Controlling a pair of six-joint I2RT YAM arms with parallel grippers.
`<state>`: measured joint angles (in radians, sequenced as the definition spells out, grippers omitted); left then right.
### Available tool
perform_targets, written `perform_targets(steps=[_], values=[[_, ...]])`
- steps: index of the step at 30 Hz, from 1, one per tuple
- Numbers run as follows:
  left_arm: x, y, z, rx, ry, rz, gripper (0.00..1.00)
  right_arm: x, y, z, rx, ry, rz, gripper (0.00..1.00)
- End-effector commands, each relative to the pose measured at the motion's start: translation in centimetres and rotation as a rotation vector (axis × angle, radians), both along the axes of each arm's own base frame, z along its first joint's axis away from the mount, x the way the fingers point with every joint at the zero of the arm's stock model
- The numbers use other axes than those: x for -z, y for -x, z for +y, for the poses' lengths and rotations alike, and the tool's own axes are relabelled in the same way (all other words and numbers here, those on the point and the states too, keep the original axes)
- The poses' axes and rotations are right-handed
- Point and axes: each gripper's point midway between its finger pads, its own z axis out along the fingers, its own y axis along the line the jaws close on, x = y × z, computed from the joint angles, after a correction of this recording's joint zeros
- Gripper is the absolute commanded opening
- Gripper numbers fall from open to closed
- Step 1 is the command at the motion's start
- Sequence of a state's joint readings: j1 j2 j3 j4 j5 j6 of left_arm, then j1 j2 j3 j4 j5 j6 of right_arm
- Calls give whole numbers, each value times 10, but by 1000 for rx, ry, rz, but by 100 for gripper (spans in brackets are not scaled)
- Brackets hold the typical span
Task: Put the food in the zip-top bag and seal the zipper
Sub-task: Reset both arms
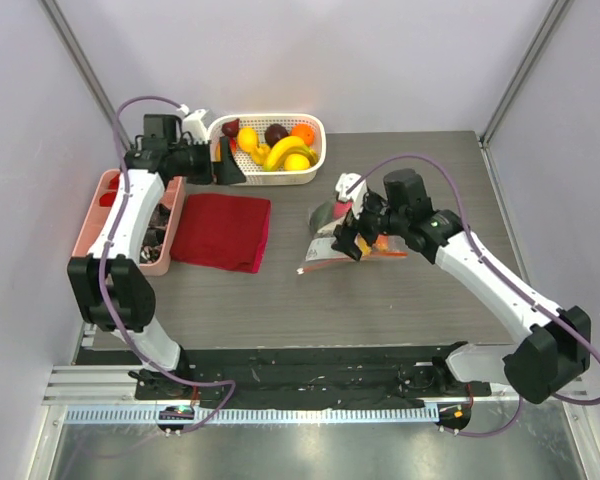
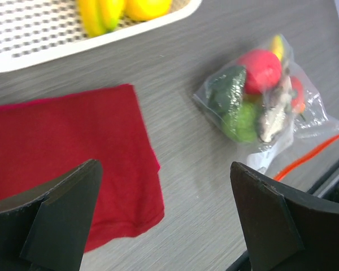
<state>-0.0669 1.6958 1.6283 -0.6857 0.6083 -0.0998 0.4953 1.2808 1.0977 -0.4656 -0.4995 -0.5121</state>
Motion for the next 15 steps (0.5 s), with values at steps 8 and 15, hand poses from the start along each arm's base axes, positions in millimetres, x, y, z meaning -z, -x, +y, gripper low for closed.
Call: perform_targets(steps=[8, 15], values=[[-16, 16, 51, -193, -128, -58, 100, -70, -100, -81, 668, -472, 137, 97], [-13, 10, 59, -225, -167, -79, 100, -72, -116, -120, 784, -505, 134, 97]])
